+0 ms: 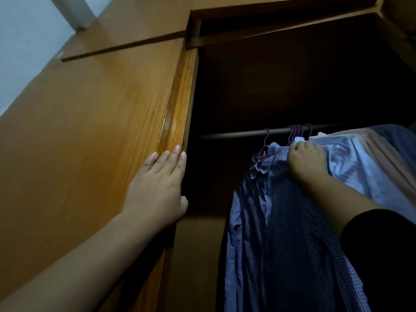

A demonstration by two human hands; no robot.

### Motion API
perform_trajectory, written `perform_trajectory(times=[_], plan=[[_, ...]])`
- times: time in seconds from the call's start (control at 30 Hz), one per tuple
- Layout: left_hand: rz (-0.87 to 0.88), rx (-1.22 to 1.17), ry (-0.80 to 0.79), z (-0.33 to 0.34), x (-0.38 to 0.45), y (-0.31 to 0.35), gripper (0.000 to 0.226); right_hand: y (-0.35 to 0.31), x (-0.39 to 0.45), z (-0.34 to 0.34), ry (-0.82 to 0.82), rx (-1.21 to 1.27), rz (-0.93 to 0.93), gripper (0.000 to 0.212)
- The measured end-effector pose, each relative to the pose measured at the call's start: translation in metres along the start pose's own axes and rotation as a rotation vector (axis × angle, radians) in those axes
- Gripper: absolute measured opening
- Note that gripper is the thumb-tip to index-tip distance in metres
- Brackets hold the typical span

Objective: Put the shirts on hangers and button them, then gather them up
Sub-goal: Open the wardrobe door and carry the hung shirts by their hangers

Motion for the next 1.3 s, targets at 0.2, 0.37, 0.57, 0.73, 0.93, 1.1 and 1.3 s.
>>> perform_trajectory(times=[0.2,0.37,0.57,0.73,0.93,1.1,1.3], plan=[[0.005,-0.026,-0.005,0.000,-0.001,-0.001,0.085,0.002,-0.020,-0.003,-0.052,0.082,0.004,0.056],[0.016,-0.040,-0.004,0.001,-0.002,0.000,0.085,-0.002,-0.050,-0.023,-0.114,0.118,-0.002,0.081],[0.076,-0.077,-0.020,0.000,-0.008,0.000,0.081,-0.011,-0.095,-0.064,-0.126,0.226,0.036,0.082],[0.102,-0.175,-0.047,-0.008,-0.029,0.006,0.080,-0.013,-0.136,-0.093,-0.162,0.285,0.035,0.081],[0.145,-0.275,-0.129,-0.028,-0.060,0.021,0.078,-0.014,-0.186,-0.125,-0.261,0.290,0.027,0.080],[0.193,-0.399,-0.165,-0.054,-0.088,0.039,0.078,-0.007,-0.230,-0.163,-0.324,0.300,0.002,0.078],[0.257,-0.490,-0.220,-0.098,-0.125,0.069,0.081,0.025,-0.274,-0.217,-0.381,0.276,0.021,0.077]])
Point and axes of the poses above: each hand's wrist, its own x-axis towards the middle knuckle, its own z-axis out of the palm, y = z × x, the point moved 6 cm from there along x, towards the middle knuckle, and after that the axes turned 9 degrees about x, right-handed, at the moved point
